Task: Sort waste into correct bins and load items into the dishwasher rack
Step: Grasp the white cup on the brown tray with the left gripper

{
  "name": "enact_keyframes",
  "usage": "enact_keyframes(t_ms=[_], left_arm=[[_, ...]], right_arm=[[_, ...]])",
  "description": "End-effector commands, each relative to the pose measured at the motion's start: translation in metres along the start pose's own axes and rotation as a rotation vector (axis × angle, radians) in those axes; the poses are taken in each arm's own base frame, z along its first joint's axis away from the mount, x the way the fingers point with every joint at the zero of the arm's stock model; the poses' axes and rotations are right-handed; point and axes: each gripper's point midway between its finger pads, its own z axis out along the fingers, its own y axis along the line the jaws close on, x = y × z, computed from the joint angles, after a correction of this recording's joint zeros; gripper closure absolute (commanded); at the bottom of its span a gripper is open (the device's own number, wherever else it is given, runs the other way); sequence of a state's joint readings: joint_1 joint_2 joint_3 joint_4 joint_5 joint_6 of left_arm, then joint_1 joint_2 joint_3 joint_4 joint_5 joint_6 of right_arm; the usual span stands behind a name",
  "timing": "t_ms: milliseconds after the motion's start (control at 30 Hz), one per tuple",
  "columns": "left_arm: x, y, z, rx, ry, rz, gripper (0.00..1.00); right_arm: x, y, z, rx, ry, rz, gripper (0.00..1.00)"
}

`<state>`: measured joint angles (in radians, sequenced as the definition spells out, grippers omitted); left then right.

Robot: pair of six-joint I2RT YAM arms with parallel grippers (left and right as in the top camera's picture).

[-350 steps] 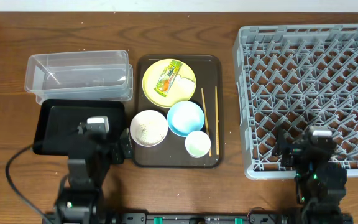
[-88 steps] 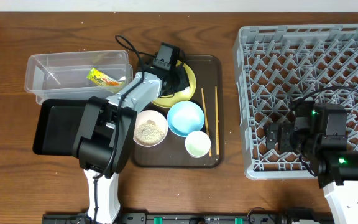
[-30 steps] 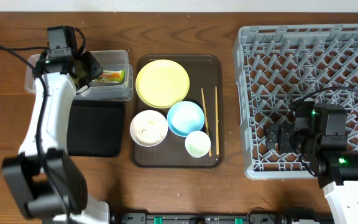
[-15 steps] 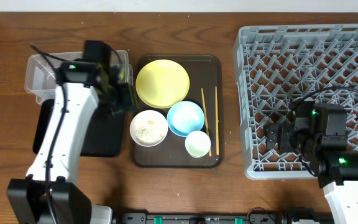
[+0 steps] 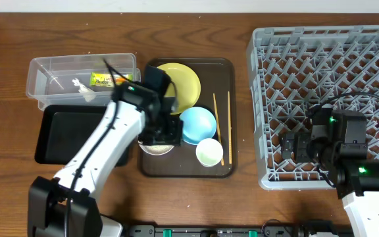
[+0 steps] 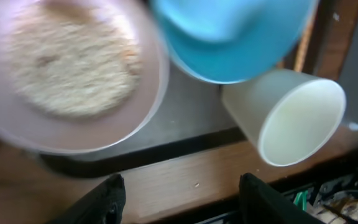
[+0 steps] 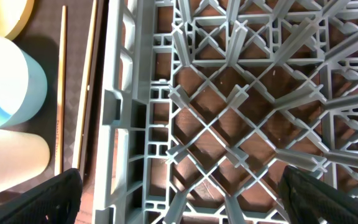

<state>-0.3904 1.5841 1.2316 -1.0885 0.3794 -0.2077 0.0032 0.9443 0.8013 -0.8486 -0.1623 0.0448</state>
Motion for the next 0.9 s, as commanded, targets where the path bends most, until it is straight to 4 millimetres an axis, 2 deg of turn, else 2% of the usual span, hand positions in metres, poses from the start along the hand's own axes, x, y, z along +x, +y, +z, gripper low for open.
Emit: enact_keyframes(t_ms=[0, 333, 500, 567, 733, 867], left_arm=[[0.006, -0.015, 0.011, 0.027, 0.021, 0.059, 0.38], [-0.003, -0.045, 0.036, 0.049, -0.021, 0.154, 0.39], [-0.001, -0.044, 0.054, 0.032, 0.029, 0.123, 0.39], [0.001, -0.043, 0.061, 0.025, 0.051, 0.118, 0.44], [0.001, -0.042, 0.065, 0.019, 0.063, 0.107, 0.68], [0.005, -0.040, 0.064, 0.013, 0.077, 0.101, 0.76]], right_arm=[[-0.007, 0.006, -0.005, -0.018, -0.021, -0.002, 0.01], [-0.005, 0.006, -0.005, -0.018, -0.013, 0.000, 0.01], [-0.004, 0.006, -0.005, -0.018, -0.010, 0.000, 0.01], [-0.004, 0.006, -0.005, -0.018, -0.009, 0.000, 0.01], [-0.004, 0.006, -0.005, -0.017, -0.006, 0.001, 0.01], [-0.004, 0.006, -0.005, -0.017, -0.006, 0.001, 0.01]])
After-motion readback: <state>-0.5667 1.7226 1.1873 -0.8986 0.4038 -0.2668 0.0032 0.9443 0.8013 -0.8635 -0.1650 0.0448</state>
